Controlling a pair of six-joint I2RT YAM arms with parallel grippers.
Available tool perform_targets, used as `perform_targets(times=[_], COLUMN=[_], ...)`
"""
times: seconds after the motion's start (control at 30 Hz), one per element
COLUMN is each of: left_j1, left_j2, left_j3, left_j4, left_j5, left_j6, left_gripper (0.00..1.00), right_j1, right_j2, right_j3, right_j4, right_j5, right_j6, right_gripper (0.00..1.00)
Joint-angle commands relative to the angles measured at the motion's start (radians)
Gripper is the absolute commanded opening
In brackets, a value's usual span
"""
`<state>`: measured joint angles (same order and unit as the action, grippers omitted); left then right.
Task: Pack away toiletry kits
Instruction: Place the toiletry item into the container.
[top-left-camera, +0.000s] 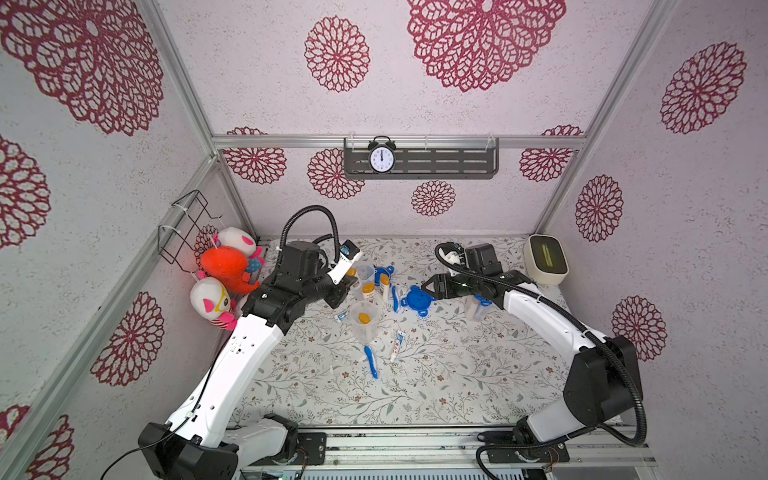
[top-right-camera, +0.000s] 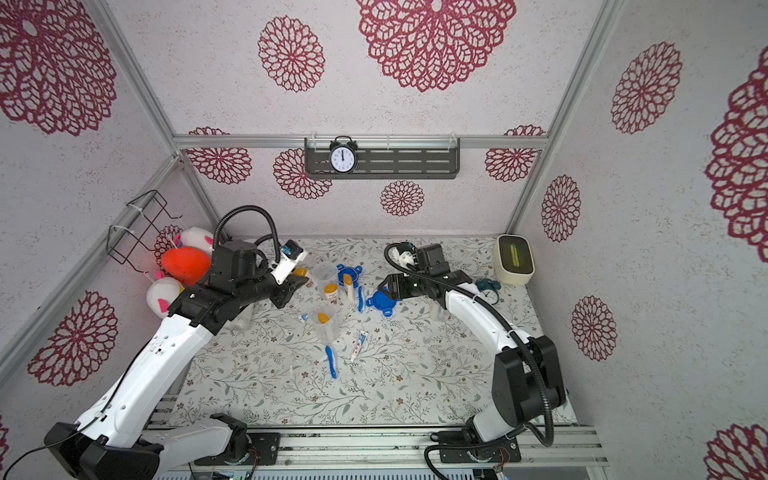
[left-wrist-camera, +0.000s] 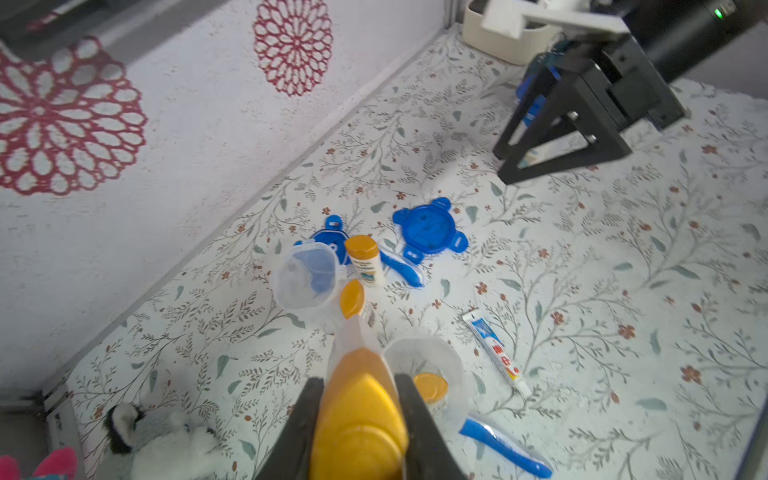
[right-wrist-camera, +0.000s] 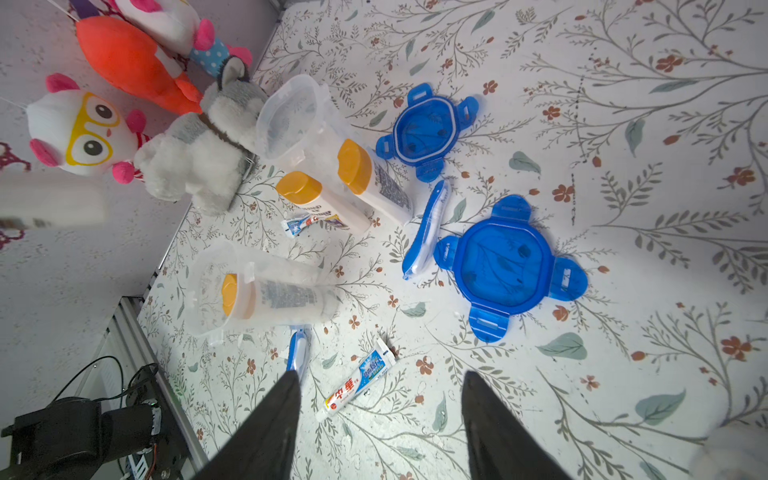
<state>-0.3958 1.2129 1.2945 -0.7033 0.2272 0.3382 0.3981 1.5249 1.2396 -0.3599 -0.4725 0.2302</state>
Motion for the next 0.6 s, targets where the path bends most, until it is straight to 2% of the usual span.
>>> perform_targets(times=[0.0,0.1,0.2,0.37,0.57], left_j1=[-0.033,-0.064,-0.076,-0.087,-0.088], left_j2=[-0.010,-0.003,0.036,0.092,0.107], left_j3=[0.001,-0.018,0.017,0.042,0.017], left_j4=[-0.053,-0.035,-0.085,-0.131,-0.083], left_j5=[0.045,0.022,0.035,-0.011,0.001], left_j6=[0.042,0.055,0.045,0.040,0.051], left_gripper=[0.11,0.10,0.10,0.10,0.08], right_j1=[-0.009,-0.011,-0.011,-0.011,-0.010], right_j2=[-0.042,-0.039,-0.044,-0.060,-0.067], right_j3=[0.003,0.002,-0.001,-0.014,-0.025], right_j4=[0.032,0.037,0.046,0.057,0.059], right_j5=[-0.029,-0.045,-0.055,-0.058,-0.054], right_j6=[0.015,0.021,0.030,0.036,0.039], right_gripper=[0.63,0.63,0.63,0.63,0.63])
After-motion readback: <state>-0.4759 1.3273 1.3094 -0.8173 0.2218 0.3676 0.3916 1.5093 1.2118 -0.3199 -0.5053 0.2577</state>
